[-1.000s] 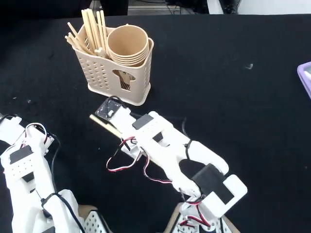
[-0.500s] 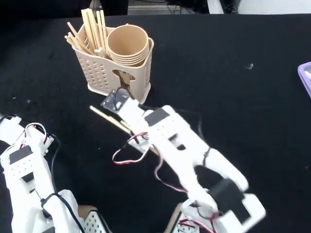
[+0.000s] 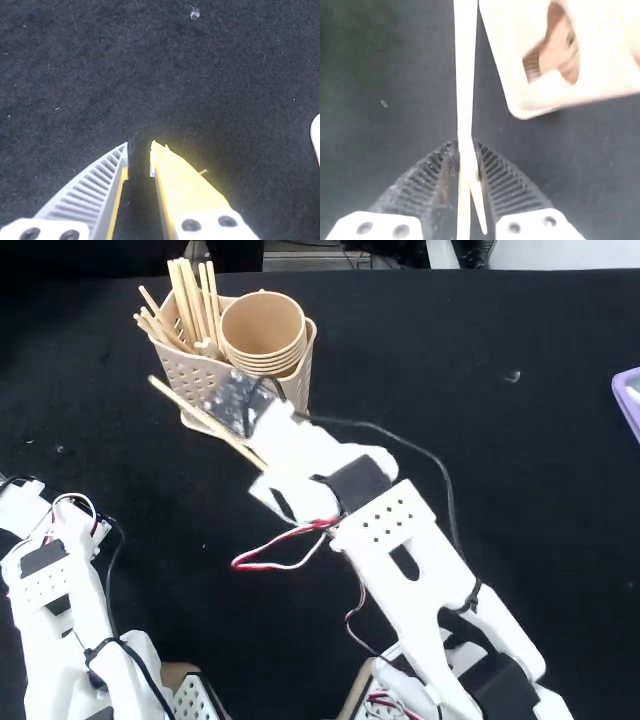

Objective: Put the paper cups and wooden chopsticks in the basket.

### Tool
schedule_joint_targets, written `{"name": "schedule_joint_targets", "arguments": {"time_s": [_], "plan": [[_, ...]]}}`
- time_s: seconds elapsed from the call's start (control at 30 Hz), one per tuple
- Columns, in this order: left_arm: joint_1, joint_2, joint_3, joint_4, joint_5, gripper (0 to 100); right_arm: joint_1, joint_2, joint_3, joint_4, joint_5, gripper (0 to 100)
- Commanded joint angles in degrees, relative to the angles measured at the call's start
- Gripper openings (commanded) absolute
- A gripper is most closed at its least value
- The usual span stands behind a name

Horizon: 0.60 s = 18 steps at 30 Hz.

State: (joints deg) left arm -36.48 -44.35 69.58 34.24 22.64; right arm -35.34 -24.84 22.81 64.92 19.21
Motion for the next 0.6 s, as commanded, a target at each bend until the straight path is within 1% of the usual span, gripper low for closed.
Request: {"name": "schedule_joint_targets", "arguments": {"time_s": [0.0, 0.27, 0.43, 0.57], "plan": [[-0.48, -1.14, -1.98, -0.97, 0.53, 8, -3.25, -0.31, -12.79, 3.34, -1.32, 1.1], [-0.40, -1.05, -1.71, -0.97, 0.53, 8, -4.13, 10.77, -34.68, 7.74, -1.49, 1.1], [-0.31, -0.79, -1.71, -0.97, 0.53, 8, -4.57, 16.22, -46.73, 4.92, -2.02, 1.1], [1.71, -0.62, -1.63, -0.79, 0.53, 8, -3.87, 20.18, -52.62, -2.20, -9.23, 1.1]]}}
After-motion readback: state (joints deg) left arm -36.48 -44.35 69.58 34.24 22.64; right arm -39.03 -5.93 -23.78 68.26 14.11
